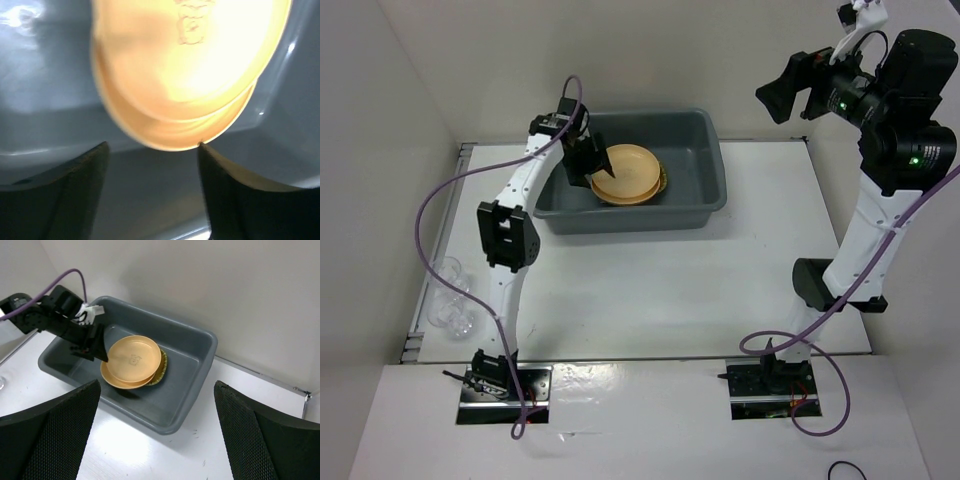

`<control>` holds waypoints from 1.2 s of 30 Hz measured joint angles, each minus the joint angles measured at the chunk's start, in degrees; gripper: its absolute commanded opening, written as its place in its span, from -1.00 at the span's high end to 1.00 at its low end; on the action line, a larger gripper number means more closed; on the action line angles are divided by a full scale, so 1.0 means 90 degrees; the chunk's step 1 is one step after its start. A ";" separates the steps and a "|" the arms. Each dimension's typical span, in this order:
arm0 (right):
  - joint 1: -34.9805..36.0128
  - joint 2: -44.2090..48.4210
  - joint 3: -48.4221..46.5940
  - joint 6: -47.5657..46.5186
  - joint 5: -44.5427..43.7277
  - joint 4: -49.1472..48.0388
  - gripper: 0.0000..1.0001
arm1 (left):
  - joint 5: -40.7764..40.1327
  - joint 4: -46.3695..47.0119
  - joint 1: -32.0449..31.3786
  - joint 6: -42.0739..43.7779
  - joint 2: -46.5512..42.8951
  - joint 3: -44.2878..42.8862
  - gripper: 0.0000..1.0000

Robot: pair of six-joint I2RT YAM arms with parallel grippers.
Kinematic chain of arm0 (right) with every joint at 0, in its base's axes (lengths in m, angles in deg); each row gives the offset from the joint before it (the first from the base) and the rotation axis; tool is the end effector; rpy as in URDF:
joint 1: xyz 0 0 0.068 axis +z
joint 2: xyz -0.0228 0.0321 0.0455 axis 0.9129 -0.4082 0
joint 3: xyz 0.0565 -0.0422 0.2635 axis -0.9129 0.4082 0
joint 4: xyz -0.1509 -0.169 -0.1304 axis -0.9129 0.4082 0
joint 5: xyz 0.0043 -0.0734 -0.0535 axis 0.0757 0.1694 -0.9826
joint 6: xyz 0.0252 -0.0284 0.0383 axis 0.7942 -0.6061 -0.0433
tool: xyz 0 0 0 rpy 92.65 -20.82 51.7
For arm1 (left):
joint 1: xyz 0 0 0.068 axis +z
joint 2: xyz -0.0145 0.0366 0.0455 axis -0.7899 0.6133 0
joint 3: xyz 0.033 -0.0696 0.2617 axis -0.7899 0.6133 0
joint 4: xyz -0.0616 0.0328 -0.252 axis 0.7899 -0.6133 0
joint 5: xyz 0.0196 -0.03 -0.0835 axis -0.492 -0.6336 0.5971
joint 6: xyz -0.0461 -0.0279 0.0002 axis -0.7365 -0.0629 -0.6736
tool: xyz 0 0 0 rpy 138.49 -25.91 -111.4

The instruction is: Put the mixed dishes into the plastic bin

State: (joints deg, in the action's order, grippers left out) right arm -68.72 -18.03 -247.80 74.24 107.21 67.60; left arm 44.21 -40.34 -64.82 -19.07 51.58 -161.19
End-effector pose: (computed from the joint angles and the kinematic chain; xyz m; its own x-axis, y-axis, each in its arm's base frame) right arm 0.2312 0.0068 0.6048 -0.0804 -0.0759 -0.9939 -0.4733 0.8804 -0.0289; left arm 0.4898 -0.1170 0.2851 -0.8489 -0.4102 -0.3333 -0.2365 0.8587 -0.4546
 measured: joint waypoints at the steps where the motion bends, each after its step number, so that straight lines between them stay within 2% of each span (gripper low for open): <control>1: 0.0000 0.0019 0.0002 0.0000 -0.0007 0.0000 -0.96 | -0.0012 -0.0087 -0.0056 -0.0015 0.0206 -0.0306 -0.71; 3: 0.0000 0.0068 0.0032 0.0000 -0.0015 -0.0002 -0.96 | -0.0012 -0.0427 -0.0148 -0.0104 0.0661 -0.1052 -0.83; 4: 0.0000 0.0095 0.0053 0.0002 -0.0015 -0.0002 -0.96 | -0.0007 -0.0668 -0.0163 -0.0138 0.0984 -0.1576 -1.00; 7: 0.0000 0.0151 0.0085 0.0000 -0.0039 -0.0002 -0.96 | 0.0017 -0.0918 -0.0148 -0.0219 0.1613 -0.2472 -1.00; 17: 0.0000 0.0172 0.0136 0.0017 -0.0267 -0.0002 -0.96 | -0.0015 -0.1447 0.0070 -0.0624 0.1710 -0.2647 -1.00; 24: 0.0000 0.0172 0.0131 0.0019 -0.0318 -0.0002 -0.96 | 0.0381 -0.1498 0.0313 -0.1501 0.1637 -0.2861 -1.00; 30: 0.0000 0.0172 0.0129 0.0019 -0.0318 -0.0002 -0.96 | 0.0369 -0.1503 0.0277 -0.2254 0.1664 -0.3480 -1.00; 33: 0.0000 0.0172 0.0129 0.0019 -0.0318 -0.0002 -0.96 | 0.0345 -0.1479 0.0119 -0.2472 0.1664 -0.3395 -1.00; 36: 0.0000 0.0172 0.0129 0.0019 -0.0318 -0.0002 -0.96 | 0.0272 -0.1462 -0.0022 -0.2623 0.1651 -0.2919 -1.00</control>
State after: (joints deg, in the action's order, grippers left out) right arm -68.72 -16.48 -246.64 74.41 104.35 67.58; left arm 46.65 -53.49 -65.01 -42.68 66.44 -187.46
